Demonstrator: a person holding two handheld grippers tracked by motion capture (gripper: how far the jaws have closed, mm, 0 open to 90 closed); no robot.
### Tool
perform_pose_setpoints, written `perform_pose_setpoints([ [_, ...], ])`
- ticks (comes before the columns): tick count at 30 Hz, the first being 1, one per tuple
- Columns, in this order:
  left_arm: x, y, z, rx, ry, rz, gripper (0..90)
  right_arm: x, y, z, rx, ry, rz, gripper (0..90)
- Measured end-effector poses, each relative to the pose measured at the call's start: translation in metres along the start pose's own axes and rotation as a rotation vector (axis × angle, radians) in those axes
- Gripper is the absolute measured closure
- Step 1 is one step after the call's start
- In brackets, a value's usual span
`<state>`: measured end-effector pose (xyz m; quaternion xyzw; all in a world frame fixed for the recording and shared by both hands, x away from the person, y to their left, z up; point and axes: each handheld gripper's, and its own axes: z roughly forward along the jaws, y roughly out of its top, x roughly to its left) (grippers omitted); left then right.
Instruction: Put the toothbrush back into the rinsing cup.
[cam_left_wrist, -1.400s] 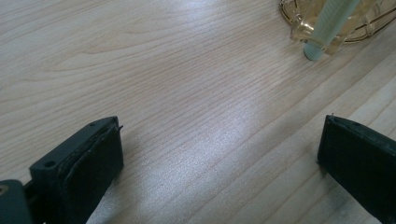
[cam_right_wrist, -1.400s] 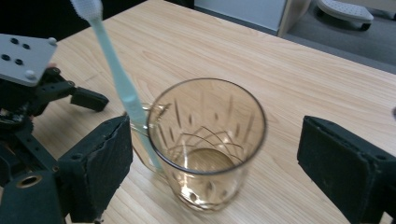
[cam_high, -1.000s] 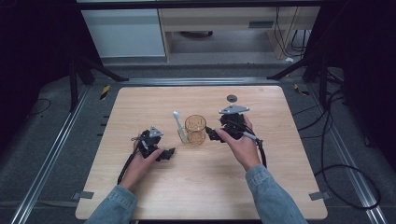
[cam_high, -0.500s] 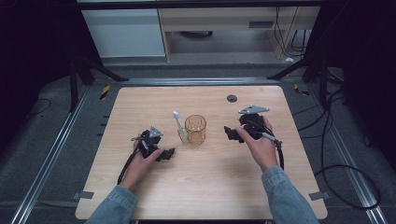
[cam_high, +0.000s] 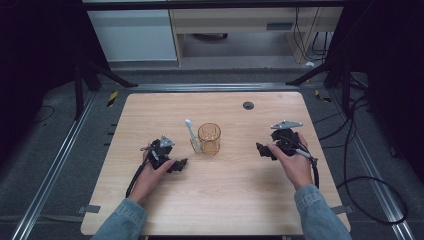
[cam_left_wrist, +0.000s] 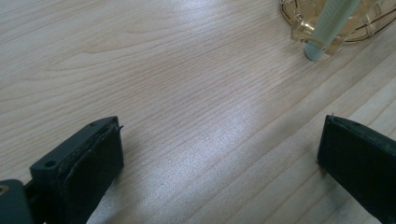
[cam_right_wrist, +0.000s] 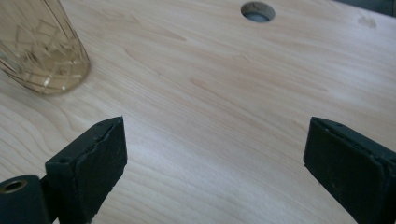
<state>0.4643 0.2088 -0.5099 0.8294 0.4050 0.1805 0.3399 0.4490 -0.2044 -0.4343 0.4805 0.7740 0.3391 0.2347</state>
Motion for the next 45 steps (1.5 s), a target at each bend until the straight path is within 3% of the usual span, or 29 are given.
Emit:
perform_pose_setpoints([
  [7,0.000,0.000,0.000,0.000,0.000,0.000,0.0,-0.011,-0.018,0.001,0.020,-0.017,0.038,7.1],
  [17,0.000,0.000,0.000,0.000,0.000,0.000,0.0,-0.030,-0.046,0.017,0.102,-0.035,0.101,7.6],
  [30,0.000,0.000,0.000,0.000,0.000,0.000,0.0,-0.034,-0.067,0.030,0.118,-0.041,0.154,7.6],
  [36,0.000,0.000,0.000,0.000,0.000,0.000,0.0,-0.029,-0.070,0.033,0.097,-0.061,0.136,5.4],
  [39,0.000,0.000,0.000,0.000,0.000,0.000,0.0,-0.025,-0.077,0.034,0.038,-0.083,0.121,2.9],
  [45,0.000,0.000,0.000,0.000,0.001,0.001,0.0,-0.023,-0.079,0.032,0.033,-0.087,0.129,2.9],
])
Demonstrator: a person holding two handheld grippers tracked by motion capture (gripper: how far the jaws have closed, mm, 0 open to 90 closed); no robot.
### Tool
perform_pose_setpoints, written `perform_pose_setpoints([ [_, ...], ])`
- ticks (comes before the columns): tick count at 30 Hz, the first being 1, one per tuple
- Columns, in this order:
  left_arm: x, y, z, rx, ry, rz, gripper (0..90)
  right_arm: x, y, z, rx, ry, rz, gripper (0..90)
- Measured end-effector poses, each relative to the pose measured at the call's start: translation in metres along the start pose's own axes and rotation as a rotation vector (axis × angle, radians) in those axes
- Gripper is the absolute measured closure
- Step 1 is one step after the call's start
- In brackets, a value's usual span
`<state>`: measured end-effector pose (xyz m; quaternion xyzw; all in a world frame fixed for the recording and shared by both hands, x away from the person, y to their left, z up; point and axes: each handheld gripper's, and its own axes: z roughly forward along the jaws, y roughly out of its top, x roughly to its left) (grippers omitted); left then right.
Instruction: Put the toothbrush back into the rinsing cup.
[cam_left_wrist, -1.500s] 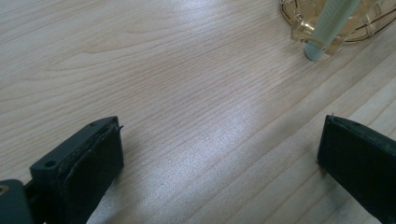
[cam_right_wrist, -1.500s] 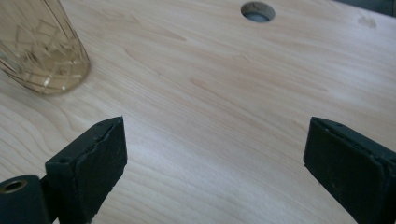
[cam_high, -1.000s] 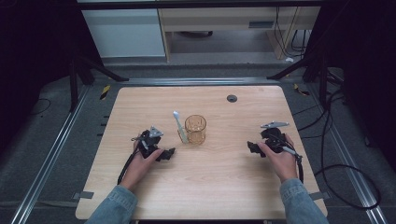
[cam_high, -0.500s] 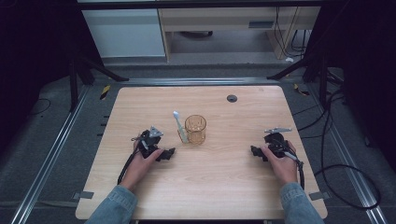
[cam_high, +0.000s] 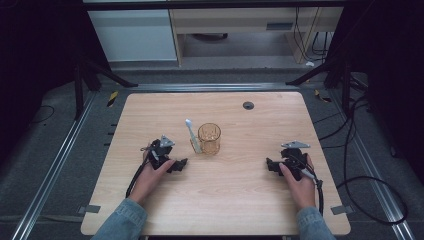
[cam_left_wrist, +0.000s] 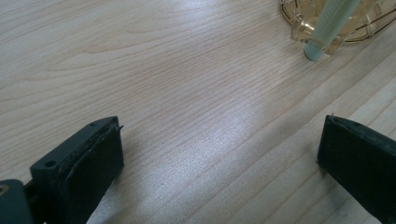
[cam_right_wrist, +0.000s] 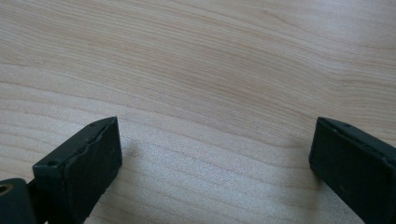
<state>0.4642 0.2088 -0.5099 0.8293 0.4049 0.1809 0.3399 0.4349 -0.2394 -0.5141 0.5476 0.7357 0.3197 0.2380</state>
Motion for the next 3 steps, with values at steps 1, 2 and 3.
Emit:
perform_pose_setpoints([
  [1,0.0000,0.0000,0.0000,0.000,0.000,0.000,0.0,0.0005,-0.0010,-0.0008,-0.001,-0.008,0.002,2.9],
  [2,0.0001,0.0001,0.0001,0.000,-0.001,0.000,0.0,0.0023,-0.0038,-0.0040,0.000,-0.016,0.013,2.8],
  [3,0.0001,0.0002,0.0001,0.000,-0.001,0.000,0.0,0.0031,-0.0042,-0.0042,-0.001,-0.026,0.018,2.6],
])
